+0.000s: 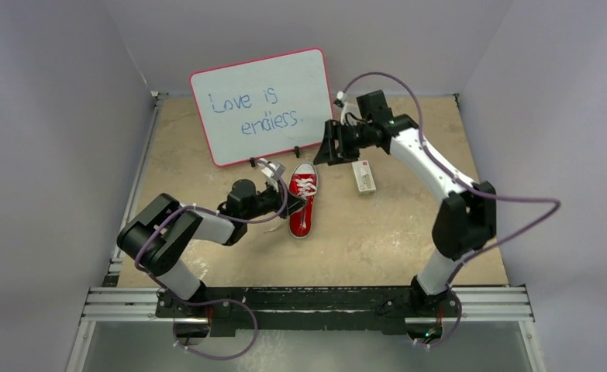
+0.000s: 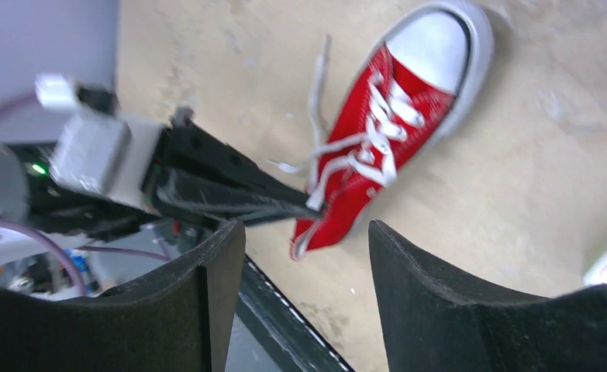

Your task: Tie the shoes

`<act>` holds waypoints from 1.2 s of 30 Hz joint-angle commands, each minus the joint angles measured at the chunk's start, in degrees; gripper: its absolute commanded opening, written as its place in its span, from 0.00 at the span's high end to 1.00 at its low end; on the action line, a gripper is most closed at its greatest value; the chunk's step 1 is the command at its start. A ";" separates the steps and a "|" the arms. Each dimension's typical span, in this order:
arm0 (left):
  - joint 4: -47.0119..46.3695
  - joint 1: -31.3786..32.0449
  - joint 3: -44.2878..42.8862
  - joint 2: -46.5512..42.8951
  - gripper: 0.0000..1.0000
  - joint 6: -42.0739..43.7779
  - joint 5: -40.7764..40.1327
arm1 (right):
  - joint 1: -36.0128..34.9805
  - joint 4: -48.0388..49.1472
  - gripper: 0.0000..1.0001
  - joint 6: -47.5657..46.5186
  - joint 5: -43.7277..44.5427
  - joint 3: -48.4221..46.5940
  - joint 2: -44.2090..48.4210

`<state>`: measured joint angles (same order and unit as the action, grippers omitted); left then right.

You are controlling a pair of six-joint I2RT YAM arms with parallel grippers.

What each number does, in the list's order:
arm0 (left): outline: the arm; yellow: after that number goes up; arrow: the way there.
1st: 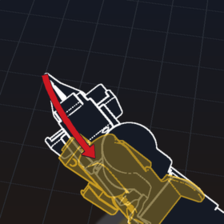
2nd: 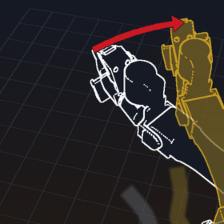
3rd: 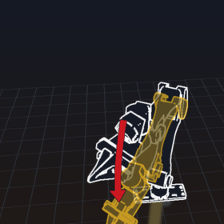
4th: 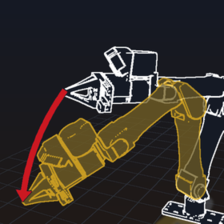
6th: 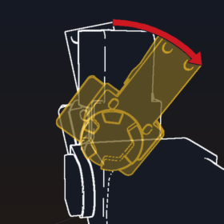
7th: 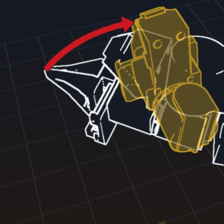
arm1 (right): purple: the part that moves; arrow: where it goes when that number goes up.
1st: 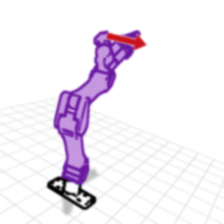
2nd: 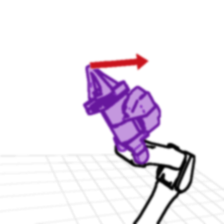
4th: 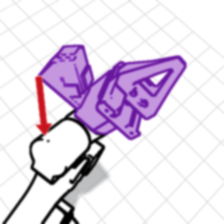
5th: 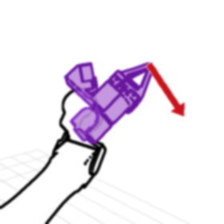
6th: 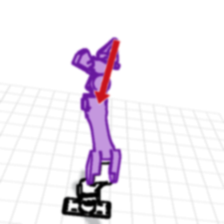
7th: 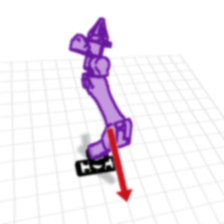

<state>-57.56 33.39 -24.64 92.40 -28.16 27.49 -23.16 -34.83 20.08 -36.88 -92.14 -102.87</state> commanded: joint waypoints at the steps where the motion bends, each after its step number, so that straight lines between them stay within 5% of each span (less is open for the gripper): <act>1: 0.63 -0.63 -4.37 1.64 1.00 -9.18 -0.31 | -2.31 8.27 0.39 -1.83 12.12 14.23 9.14; 9: 3.95 -3.67 -6.83 2.74 1.00 -16.66 0.58 | -15.41 28.01 0.40 6.35 16.99 34.05 23.25; 16: 5.99 -6.36 -10.88 7.14 1.00 -20.43 4.72 | -30.75 51.09 0.40 9.32 35.33 48.14 29.32; 27: 16.96 -8.99 -18.17 11.39 1.00 -17.62 9.82 | -40.51 42.10 0.47 19.19 59.02 34.49 10.14; 36: 23.37 -9.57 -20.95 12.56 1.00 -13.85 11.38 | -43.20 36.22 0.50 31.26 68.57 27.91 0.58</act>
<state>-36.40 24.38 -42.98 104.20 -44.88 36.82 -65.87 6.42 42.92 23.27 -58.65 -98.76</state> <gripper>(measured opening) 0.007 0.508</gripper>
